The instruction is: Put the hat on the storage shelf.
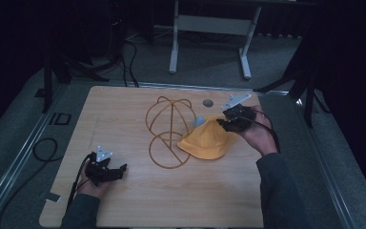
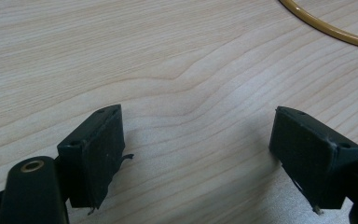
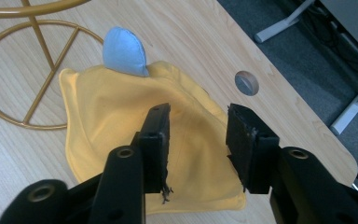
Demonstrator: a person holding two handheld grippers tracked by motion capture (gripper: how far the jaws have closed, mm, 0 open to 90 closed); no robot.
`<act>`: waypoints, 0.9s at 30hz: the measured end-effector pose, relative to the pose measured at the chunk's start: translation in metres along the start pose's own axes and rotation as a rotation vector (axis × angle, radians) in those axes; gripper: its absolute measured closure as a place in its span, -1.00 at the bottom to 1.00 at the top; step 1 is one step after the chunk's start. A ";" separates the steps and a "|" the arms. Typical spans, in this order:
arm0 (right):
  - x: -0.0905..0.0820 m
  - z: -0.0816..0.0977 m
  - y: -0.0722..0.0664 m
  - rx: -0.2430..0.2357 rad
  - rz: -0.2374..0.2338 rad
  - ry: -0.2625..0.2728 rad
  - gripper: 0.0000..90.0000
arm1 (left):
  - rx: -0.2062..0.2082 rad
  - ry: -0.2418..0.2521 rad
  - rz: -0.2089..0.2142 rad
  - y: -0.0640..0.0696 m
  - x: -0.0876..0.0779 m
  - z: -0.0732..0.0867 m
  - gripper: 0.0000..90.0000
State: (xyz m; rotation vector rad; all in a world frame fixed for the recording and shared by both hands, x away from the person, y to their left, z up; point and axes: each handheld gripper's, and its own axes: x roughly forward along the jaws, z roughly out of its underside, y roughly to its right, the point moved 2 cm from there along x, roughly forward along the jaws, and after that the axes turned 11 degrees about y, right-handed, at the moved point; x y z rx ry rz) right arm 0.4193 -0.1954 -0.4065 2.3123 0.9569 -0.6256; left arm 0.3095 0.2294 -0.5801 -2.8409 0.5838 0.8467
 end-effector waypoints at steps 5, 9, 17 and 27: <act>0.006 -0.004 0.002 -0.014 -0.011 -0.016 0.22 | 0.000 -0.001 0.000 0.000 0.000 0.000 -0.60; 0.010 -0.004 0.004 -0.009 -0.013 -0.019 0.11 | 0.000 0.000 0.000 0.000 0.000 0.000 -0.60; 0.016 -0.003 0.010 0.005 -0.052 -0.034 -0.11 | -0.001 0.000 0.000 0.000 0.000 0.000 -0.60; 0.033 -0.002 0.009 -0.017 -0.069 -0.070 -0.29 | 0.001 0.000 0.000 0.000 0.000 0.000 -0.60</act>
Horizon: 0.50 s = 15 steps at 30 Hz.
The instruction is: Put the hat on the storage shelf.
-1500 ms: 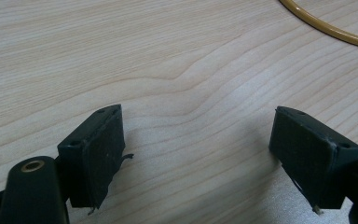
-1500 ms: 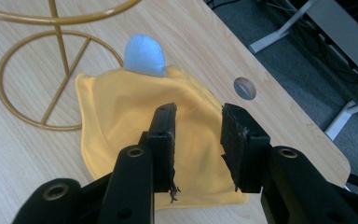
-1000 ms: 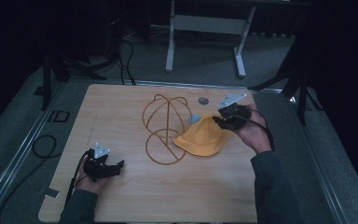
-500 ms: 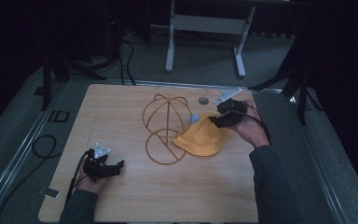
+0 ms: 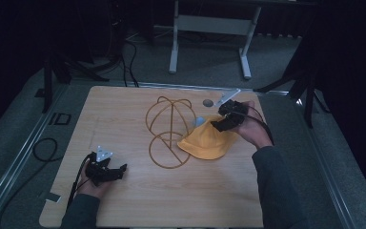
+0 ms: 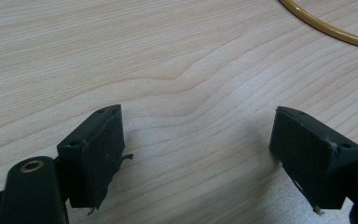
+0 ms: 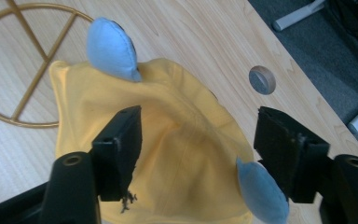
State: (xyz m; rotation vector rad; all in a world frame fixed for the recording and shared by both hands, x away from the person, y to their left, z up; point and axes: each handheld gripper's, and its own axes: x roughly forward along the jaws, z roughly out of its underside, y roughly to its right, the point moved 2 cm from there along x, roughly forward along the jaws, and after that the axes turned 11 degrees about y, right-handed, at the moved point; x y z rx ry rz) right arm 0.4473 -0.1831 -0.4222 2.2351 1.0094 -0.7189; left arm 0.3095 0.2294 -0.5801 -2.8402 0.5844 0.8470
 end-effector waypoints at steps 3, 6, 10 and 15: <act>0.010 -0.001 -0.001 -0.019 -0.014 -0.015 -0.39 | 0.000 0.000 0.000 0.000 0.000 0.000 -0.60; 0.016 -0.001 -0.002 -0.032 -0.020 -0.028 -0.39 | 0.000 0.000 0.000 0.000 0.000 0.000 -0.60; 0.027 0.001 -0.002 -0.047 -0.029 -0.059 -0.47 | 0.000 0.000 0.000 0.000 0.000 0.000 -0.60; 0.036 0.005 -0.002 -0.083 -0.065 -0.097 -0.08 | 0.000 0.000 0.000 0.000 0.000 0.000 -0.60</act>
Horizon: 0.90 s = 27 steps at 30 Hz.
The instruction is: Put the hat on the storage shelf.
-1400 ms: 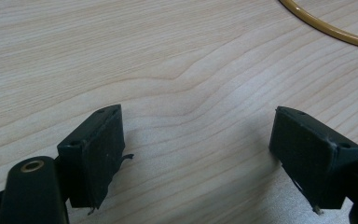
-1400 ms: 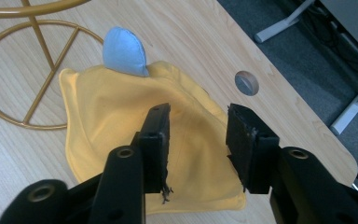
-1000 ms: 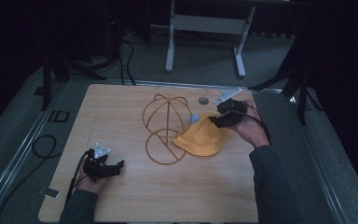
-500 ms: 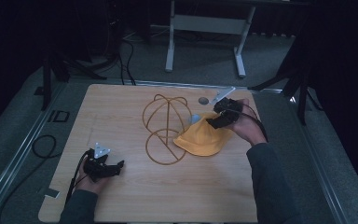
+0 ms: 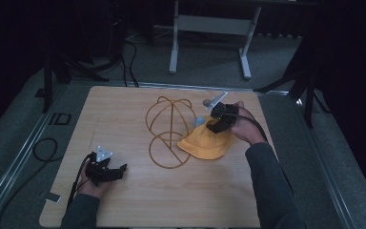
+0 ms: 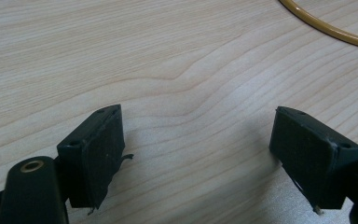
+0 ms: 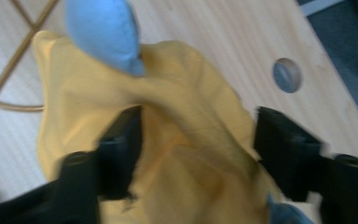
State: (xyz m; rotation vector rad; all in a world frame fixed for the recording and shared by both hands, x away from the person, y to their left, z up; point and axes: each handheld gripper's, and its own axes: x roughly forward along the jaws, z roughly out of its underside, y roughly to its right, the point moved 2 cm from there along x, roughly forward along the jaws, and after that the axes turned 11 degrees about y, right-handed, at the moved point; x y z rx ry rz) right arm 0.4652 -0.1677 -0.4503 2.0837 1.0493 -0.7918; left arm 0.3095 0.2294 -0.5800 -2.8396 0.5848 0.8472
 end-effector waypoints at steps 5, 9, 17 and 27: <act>0.001 0.002 -0.005 -0.078 0.021 -0.031 0.62 | 0.000 0.000 0.000 0.000 0.000 0.000 -0.60; -0.001 0.003 -0.008 -0.110 0.036 -0.039 0.84 | -0.001 0.000 -0.001 0.000 0.000 0.000 -0.60; -0.011 0.006 -0.015 -0.076 0.078 -0.048 0.88 | 0.000 0.000 0.000 0.000 0.000 0.000 -0.60; -0.025 0.011 -0.008 0.073 0.113 -0.035 0.88 | 0.000 0.001 0.001 0.000 0.000 0.000 -0.60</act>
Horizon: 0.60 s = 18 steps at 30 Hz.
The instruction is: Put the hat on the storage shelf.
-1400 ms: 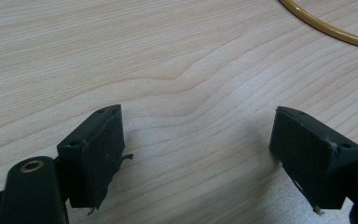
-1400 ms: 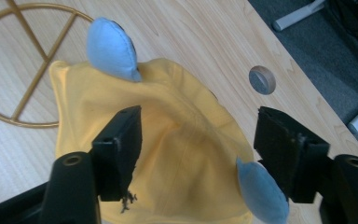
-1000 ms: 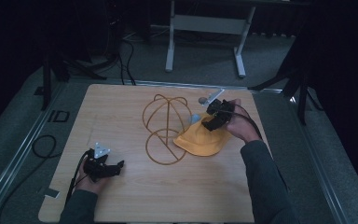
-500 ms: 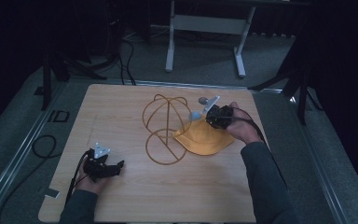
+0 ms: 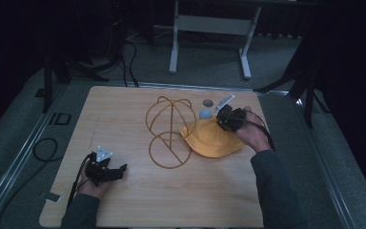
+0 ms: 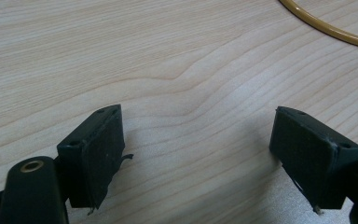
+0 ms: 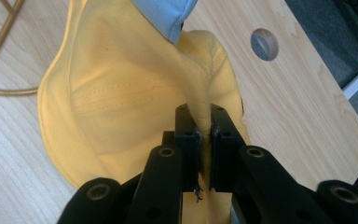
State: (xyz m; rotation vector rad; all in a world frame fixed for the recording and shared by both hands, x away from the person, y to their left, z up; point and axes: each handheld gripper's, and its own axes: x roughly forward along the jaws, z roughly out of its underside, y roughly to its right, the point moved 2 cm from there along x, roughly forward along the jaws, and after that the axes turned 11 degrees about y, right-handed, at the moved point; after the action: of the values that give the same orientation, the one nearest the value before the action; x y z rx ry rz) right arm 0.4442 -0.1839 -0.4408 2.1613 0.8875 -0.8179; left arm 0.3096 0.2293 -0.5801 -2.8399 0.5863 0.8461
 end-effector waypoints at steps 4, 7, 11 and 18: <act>-0.008 0.001 0.005 0.041 0.022 0.013 0.88 | 0.000 0.000 0.000 0.000 0.000 0.000 -0.60; -0.015 0.002 0.010 0.074 0.038 0.037 0.88 | 0.000 0.000 0.000 0.000 0.000 0.000 -0.60; -0.025 0.003 0.018 0.143 0.034 0.073 0.88 | 0.000 0.000 0.000 0.000 0.000 0.000 -0.60; -0.032 0.006 0.027 0.209 0.033 0.126 0.88 | 0.000 0.000 0.000 0.000 0.000 0.000 -0.60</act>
State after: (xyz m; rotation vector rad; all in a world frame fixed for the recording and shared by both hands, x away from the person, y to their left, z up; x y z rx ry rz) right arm 0.4444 -0.2147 -0.4117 2.4256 0.8580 -0.7953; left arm 0.3096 0.2292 -0.5801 -2.8404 0.5861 0.8459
